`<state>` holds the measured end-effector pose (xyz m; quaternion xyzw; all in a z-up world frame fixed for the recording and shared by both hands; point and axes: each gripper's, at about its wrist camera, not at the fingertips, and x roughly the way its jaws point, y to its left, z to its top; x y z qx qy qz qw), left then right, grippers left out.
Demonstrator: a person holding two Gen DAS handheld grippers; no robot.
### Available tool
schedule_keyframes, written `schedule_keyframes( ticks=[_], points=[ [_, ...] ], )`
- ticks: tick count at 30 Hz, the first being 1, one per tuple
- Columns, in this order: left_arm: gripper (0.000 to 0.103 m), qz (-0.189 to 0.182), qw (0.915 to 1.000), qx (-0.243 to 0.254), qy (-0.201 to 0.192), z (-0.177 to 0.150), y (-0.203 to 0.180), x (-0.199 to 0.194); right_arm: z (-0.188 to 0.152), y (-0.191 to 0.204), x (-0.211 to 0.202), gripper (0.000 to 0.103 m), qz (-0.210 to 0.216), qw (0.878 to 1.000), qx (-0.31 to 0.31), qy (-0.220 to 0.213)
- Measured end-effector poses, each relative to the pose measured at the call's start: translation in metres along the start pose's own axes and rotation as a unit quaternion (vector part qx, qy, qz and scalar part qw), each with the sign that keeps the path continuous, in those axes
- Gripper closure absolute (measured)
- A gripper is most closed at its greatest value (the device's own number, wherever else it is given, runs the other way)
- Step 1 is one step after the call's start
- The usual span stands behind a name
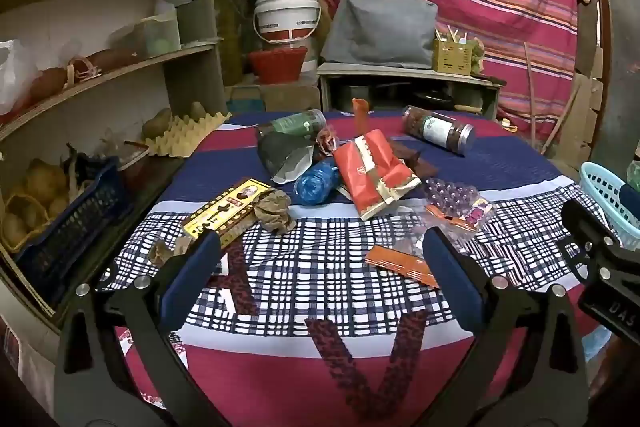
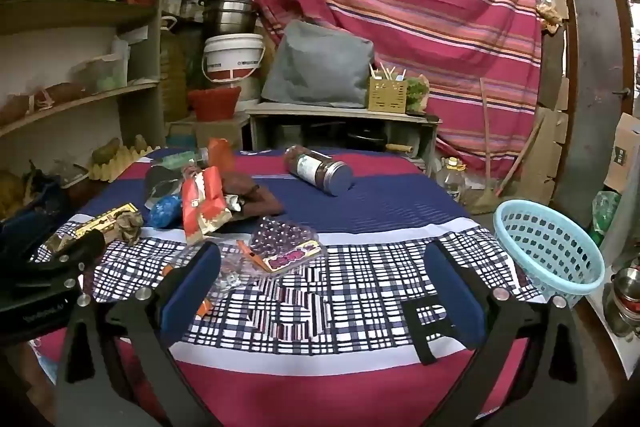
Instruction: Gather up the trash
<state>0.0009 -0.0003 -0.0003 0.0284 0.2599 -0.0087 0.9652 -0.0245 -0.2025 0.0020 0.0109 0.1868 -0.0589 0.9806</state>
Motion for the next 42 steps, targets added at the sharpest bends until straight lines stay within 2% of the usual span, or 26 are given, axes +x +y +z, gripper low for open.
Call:
schedule_keyframes(
  ticks=[14, 18, 42],
  points=[
    [0.005, 0.001, 0.9999, 0.011, -0.009, -0.002, -0.019, -0.002, 0.000, -0.002, -0.003, 0.004, -0.006, 1.000, -0.002, 0.006],
    [0.005, -0.004, 0.9999, 0.009, -0.008, -0.001, -0.009, -0.001, 0.000, -0.002, -0.001, 0.004, -0.005, 1.000, -0.001, 0.009],
    [0.005, -0.006, 0.9999, 0.006, -0.008, -0.001, -0.008, 0.000, -0.003, -0.002, 0.002, 0.004, -0.009, 1.000, 0.002, 0.008]
  ],
)
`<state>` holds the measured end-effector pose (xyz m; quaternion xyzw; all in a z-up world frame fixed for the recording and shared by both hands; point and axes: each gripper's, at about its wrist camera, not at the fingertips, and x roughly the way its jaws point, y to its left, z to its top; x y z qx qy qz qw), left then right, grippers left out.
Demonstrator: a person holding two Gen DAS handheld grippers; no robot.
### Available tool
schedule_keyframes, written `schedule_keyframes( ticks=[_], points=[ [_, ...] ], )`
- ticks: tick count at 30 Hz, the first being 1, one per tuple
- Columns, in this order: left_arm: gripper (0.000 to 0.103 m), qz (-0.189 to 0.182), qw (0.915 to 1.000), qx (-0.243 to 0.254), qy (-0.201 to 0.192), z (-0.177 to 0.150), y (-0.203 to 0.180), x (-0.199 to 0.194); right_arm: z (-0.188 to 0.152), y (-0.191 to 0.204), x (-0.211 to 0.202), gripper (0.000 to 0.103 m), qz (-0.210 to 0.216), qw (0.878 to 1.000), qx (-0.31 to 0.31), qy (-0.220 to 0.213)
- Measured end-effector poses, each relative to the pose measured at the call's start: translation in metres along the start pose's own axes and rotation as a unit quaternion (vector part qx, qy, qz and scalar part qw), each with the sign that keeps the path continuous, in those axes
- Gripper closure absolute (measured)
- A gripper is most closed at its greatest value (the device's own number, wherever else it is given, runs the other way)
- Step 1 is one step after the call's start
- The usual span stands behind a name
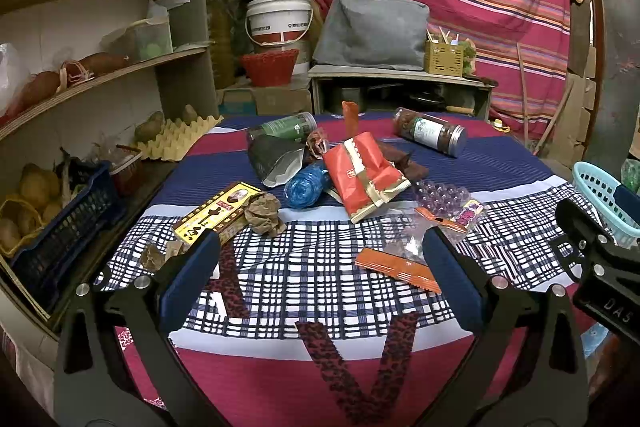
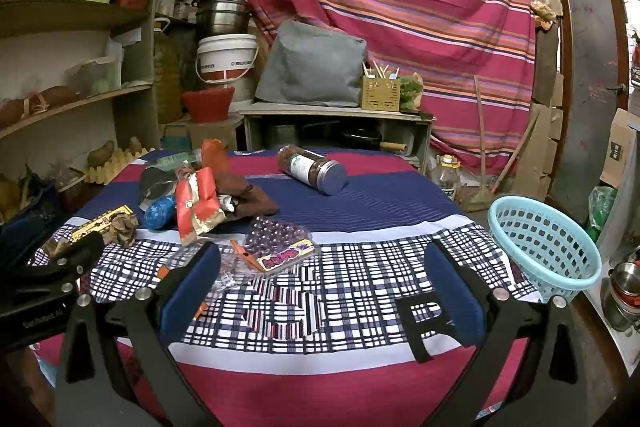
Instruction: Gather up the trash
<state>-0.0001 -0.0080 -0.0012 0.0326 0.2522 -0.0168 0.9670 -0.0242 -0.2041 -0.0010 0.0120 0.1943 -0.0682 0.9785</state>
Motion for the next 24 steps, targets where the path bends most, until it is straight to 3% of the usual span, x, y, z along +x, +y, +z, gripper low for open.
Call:
schedule_keyframes(
  ticks=[24],
  points=[
    [0.005, -0.001, 1.0000, -0.002, 0.000, -0.0003, 0.0016, 0.0006, -0.0014, -0.0008, 0.0003, 0.004, -0.002, 1.000, 0.000, 0.001]
  ],
)
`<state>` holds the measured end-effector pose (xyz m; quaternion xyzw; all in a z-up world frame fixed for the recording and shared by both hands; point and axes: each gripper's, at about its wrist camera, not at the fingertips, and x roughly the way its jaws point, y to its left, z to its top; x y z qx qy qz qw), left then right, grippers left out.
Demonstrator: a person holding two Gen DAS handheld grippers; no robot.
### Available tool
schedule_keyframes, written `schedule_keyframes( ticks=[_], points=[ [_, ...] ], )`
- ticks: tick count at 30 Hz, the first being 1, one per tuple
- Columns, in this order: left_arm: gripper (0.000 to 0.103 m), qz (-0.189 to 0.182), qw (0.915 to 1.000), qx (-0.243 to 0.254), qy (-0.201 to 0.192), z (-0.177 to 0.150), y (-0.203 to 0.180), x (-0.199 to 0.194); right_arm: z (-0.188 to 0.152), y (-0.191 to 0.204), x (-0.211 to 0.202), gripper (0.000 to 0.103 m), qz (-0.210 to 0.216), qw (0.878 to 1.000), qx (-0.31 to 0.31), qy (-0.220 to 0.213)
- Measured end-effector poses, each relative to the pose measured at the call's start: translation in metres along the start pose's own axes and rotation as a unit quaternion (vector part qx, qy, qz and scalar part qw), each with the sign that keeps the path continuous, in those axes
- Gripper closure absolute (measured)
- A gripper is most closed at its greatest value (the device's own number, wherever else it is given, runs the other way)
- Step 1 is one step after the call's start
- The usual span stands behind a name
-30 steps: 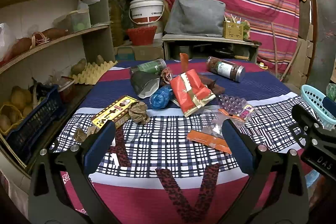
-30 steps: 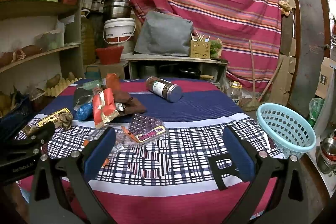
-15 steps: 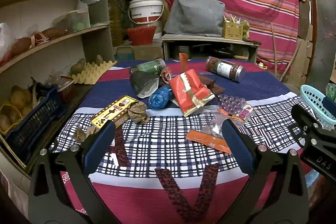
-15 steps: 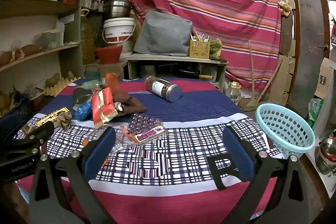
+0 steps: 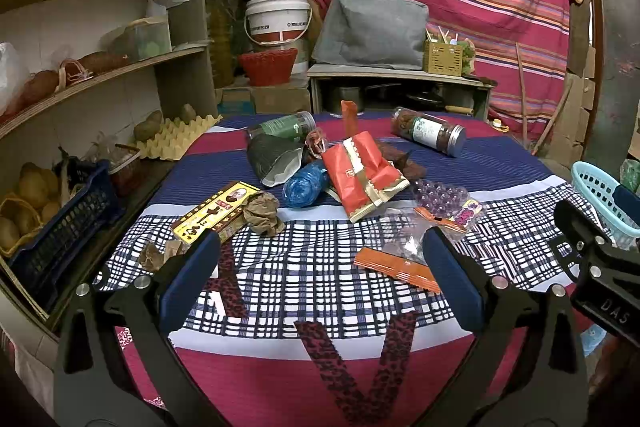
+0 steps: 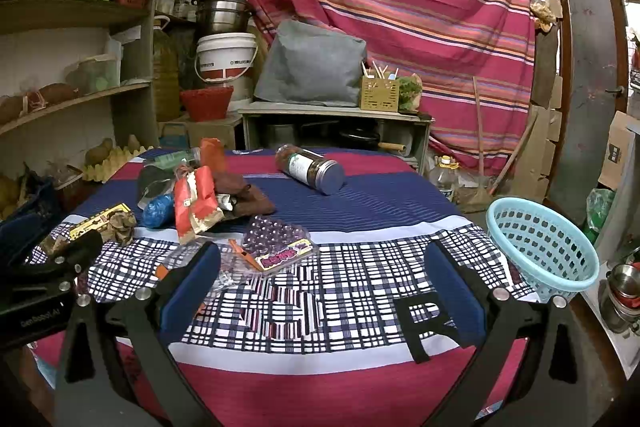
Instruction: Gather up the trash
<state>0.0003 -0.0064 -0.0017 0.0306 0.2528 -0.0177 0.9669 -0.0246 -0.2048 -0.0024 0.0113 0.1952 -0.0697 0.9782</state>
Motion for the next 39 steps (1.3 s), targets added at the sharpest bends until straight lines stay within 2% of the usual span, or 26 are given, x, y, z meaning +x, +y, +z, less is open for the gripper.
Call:
schedule_keyframes(
  ticks=[39],
  points=[
    [0.005, 0.001, 1.0000, -0.002, 0.004, -0.0008, -0.0060, 0.0039, -0.0016, -0.0030, 0.0023, 0.004, -0.001, 1.000, 0.005, 0.001]
  ],
)
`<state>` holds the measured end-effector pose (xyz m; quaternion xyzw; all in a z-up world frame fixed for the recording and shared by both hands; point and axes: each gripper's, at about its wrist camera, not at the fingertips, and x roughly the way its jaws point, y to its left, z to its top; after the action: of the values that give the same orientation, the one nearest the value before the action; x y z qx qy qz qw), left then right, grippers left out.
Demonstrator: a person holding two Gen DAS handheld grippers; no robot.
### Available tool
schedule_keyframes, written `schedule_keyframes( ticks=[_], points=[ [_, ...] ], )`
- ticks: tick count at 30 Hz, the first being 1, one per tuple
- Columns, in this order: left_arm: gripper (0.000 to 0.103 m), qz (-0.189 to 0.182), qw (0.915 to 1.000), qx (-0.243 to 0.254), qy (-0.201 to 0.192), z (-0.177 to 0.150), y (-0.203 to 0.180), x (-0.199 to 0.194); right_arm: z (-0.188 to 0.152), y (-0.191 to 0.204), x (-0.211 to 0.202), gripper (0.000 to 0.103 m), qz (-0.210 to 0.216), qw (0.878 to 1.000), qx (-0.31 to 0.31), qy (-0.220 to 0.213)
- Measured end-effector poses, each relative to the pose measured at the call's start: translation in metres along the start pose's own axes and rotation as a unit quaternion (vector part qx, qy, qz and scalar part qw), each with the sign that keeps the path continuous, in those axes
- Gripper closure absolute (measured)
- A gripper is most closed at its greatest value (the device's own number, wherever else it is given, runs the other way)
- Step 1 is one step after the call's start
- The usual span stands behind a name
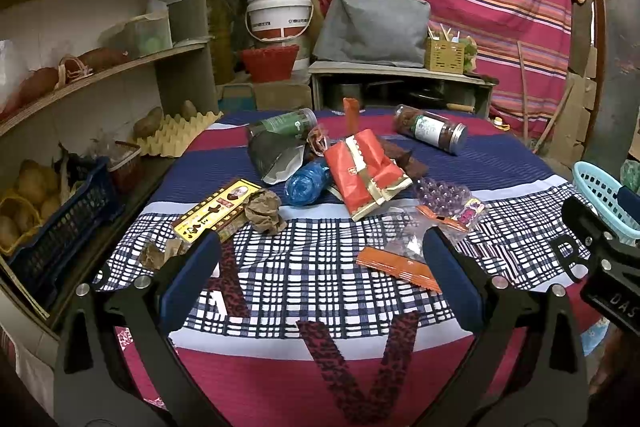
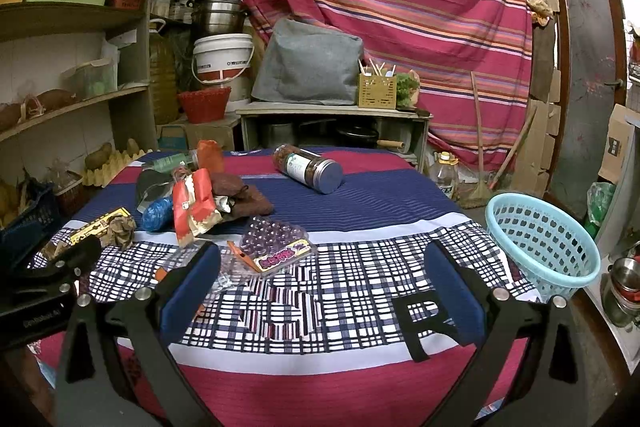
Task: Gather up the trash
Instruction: 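Grasp the crumpled brown paper with the left tool while the right tool reaches for the clear plastic bag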
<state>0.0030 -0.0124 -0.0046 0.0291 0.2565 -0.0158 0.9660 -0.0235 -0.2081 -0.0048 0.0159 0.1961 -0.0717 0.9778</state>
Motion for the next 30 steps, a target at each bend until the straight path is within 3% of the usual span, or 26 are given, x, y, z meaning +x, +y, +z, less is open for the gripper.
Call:
schedule_keyframes(
  ticks=[12, 18, 23, 30],
  points=[
    [0.005, 0.000, 0.9999, 0.003, 0.015, 0.025, 0.025, -0.008, 0.003, -0.001, 0.008, 0.004, -0.004, 1.000, 0.006, 0.010],
    [0.005, 0.047, 0.9984, 0.030, 0.003, 0.038, 0.060, -0.004, 0.005, 0.002, 0.015, 0.004, -0.003, 1.000, -0.003, 0.023],
    [0.005, 0.071, 0.9965, 0.043, 0.017, 0.024, 0.099, 0.015, 0.002, 0.009, 0.023, 0.004, 0.007, 0.999, -0.003, 0.041],
    [0.005, 0.041, 0.9968, -0.004, 0.068, -0.016, 0.140, 0.047, 0.003, 0.011, 0.035, 0.004, 0.001, 0.998, -0.011, 0.070]
  ],
)
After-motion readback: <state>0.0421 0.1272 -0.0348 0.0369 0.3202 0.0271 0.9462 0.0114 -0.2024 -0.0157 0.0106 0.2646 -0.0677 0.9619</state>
